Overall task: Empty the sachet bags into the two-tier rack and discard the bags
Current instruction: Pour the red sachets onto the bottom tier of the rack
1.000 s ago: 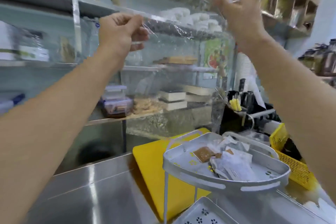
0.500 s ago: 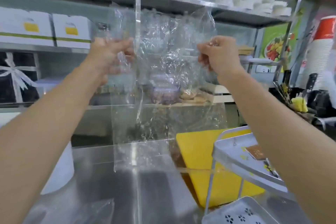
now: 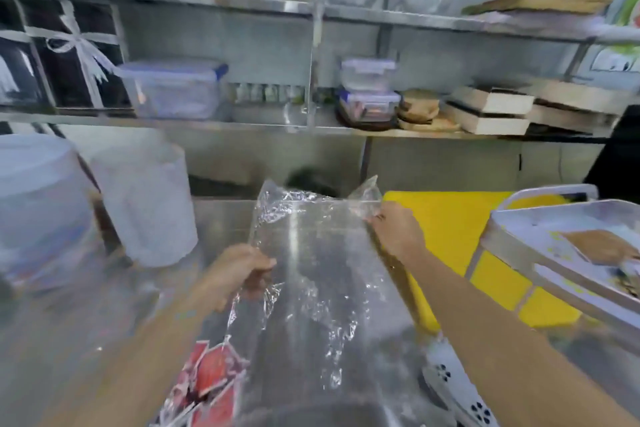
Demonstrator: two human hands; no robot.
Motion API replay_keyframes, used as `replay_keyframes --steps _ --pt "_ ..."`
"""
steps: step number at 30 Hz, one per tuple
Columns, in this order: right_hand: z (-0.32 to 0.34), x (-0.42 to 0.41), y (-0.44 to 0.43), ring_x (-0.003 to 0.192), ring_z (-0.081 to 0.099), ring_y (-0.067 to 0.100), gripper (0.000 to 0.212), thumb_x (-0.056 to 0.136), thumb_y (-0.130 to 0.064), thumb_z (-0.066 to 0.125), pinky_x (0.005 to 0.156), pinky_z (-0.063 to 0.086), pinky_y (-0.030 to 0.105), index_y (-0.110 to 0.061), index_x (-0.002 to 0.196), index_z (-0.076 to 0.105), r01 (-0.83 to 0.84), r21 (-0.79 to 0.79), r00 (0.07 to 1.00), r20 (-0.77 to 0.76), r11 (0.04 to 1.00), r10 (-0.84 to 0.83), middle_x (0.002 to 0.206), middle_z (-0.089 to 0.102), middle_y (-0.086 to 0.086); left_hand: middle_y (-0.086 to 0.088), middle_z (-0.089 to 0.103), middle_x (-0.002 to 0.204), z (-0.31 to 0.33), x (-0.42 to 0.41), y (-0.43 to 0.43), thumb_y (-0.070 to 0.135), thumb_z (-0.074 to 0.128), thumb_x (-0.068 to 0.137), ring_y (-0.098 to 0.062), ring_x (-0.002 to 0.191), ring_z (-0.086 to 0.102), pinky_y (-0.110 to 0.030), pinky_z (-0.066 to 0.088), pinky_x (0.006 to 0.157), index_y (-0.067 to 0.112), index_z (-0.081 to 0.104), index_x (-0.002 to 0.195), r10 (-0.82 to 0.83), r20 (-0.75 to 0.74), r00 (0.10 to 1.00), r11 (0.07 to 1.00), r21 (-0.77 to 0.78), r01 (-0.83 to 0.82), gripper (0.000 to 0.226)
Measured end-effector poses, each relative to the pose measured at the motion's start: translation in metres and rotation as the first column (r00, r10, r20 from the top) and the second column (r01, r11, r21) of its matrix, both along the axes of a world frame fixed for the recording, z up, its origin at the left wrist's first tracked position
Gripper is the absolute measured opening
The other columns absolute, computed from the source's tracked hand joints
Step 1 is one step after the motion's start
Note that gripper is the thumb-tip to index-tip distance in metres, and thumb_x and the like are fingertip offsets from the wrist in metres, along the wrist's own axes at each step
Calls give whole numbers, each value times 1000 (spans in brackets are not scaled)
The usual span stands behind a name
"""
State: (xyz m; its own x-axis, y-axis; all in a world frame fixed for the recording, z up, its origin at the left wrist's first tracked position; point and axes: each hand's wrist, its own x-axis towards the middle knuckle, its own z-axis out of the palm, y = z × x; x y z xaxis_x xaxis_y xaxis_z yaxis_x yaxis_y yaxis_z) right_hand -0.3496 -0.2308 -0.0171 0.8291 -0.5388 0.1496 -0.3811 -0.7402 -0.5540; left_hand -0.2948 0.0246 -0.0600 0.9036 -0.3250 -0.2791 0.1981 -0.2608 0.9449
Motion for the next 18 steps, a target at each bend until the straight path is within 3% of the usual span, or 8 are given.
replay_keyframes --steps 3,6,8,10,11,13,16,18 --pt "-52 -6 -3 88 61 36 24 92 -28 48 62 39 33 -7 81 54 -13 -8 992 -128 1000 12 90 66 16 3 53 32 -54 -13 2 4 70 77 -7 29 46 -19 36 42 14 57 46 -5 51 999 986 166 -3 35" --pt "-95 -14 -5 69 55 29 34 91 -29 52 58 41 36 -13 64 39 -21 111 980 -193 994 42 66 52 7 5 47 29 -90 -29 3 9 65 81 -6 26 42 -18 32 37 14 53 35 -96 27 995 958 273 85 47" --pt "-115 -20 -3 69 54 26 28 89 -27 54 62 47 39 -17 67 40 12 198 983 -184 980 25 75 57 12 5 49 32 -103 -39 3 9 62 82 -7 28 42 -19 34 39 15 57 41 -110 -11 994 945 307 108 41" --pt "-128 -25 -2 77 58 28 16 89 -28 54 68 49 39 -16 80 49 6 160 973 -231 987 31 89 62 16 7 51 33 -107 -46 2 13 63 81 -7 32 44 -19 35 40 16 59 49 -64 -38 997 943 326 73 32" --pt "-134 -27 -3 86 60 31 18 90 -28 54 73 49 39 -12 98 52 -8 129 964 -262 992 42 100 63 18 8 49 33 -107 -47 1 18 63 81 -9 35 44 -21 34 41 17 59 51 -51 -31 998 941 335 58 30" --pt "-143 -29 -5 108 56 36 49 90 -27 54 85 47 40 -3 129 38 -13 86 948 -316 996 40 124 56 21 8 49 38 -106 -45 1 26 63 80 -12 41 44 -23 34 46 16 61 56 -51 11 999 941 337 44 26" --pt "-143 -30 -4 116 49 36 55 88 -26 56 91 43 42 -2 132 33 -27 -75 954 -301 997 4 132 47 20 -5 61 67 -103 -38 11 23 60 84 -12 55 49 -25 40 52 6 66 85 3 120 993 933 358 -46 18" --pt "-138 -27 1 111 50 35 49 86 -23 57 89 42 42 -3 127 40 -56 -193 969 -245 980 8 126 51 18 -15 68 91 -100 -33 27 19 62 86 -17 71 57 -29 49 69 6 64 92 109 217 970 925 334 -178 15"
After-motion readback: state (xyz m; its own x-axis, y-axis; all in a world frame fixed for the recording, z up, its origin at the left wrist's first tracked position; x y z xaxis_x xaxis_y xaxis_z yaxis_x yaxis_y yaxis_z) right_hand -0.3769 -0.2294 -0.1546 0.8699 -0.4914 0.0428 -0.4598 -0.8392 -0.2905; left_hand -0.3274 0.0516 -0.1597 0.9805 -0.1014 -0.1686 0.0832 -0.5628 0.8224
